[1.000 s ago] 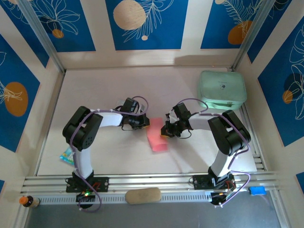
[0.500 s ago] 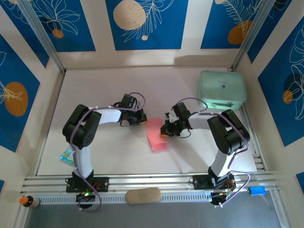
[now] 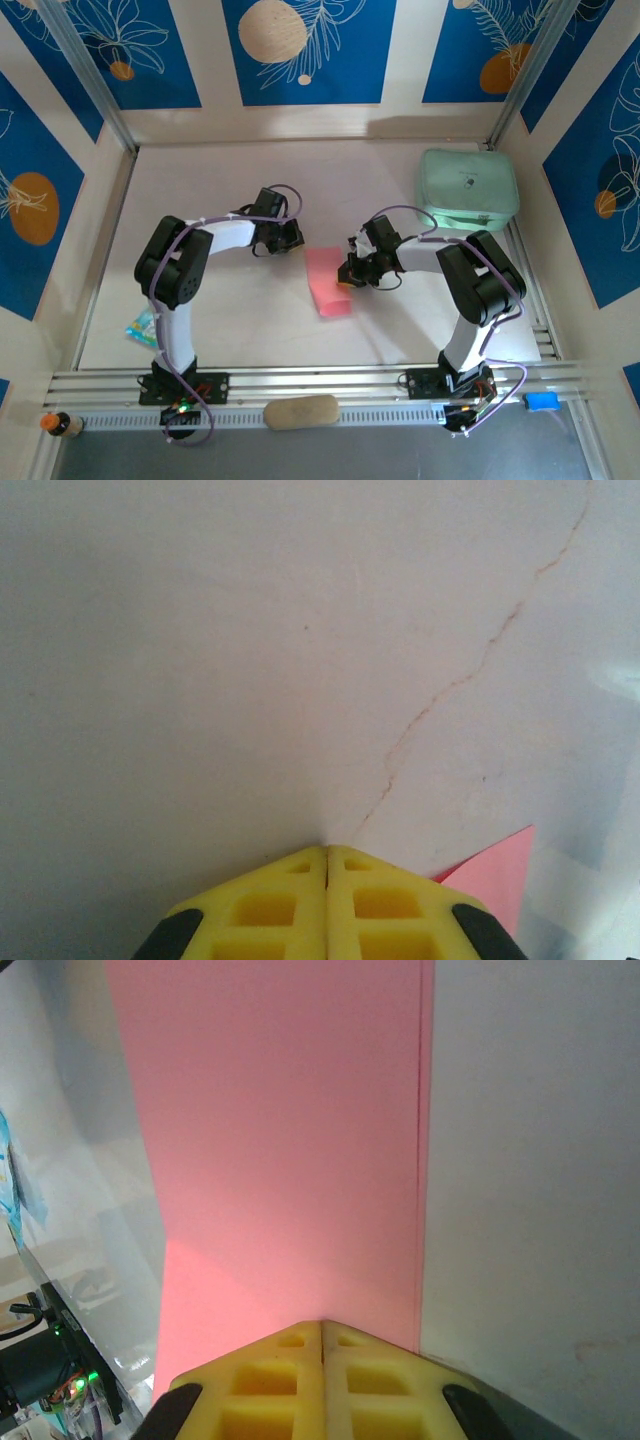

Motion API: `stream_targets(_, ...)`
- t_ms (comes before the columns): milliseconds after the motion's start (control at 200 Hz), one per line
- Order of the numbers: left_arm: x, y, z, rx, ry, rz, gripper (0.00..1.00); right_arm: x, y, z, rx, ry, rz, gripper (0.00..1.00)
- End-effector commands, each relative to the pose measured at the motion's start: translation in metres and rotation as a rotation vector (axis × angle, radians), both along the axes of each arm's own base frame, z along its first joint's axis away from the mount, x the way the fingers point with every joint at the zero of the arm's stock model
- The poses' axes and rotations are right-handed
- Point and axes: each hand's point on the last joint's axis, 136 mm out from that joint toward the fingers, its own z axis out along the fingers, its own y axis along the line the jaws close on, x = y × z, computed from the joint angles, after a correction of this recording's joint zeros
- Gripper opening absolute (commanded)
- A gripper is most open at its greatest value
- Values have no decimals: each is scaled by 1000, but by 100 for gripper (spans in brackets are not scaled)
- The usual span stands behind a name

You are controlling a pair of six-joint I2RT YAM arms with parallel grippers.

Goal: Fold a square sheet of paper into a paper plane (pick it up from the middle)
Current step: First fold the square sheet of paper in half at the center of the table.

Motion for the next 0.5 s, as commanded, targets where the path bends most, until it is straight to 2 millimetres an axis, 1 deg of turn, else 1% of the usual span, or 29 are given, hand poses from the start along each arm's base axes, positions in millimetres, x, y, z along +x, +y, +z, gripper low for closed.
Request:
stream_targets(0,-4,3,29,-9,-49,-3,7,-29,-35,-40,-195,142,-52,0)
stream_targets(100,-19,-5,50,-55,-80,-44,7,-28,-36,-39,-201,139,-61,0)
stream_targets(190,-37,-12,60,-90,-79,-88,7,-26,-36,-36,-201,128,-67,0)
stream_targets(350,-68,-15,70,-110,-88,-128,7,-28,-38,-35,-207,124,-74,0)
stream_targets(495,-85,-11,73,-113,-100,-143,7,-28,-38,-37,-203,124,-75,0)
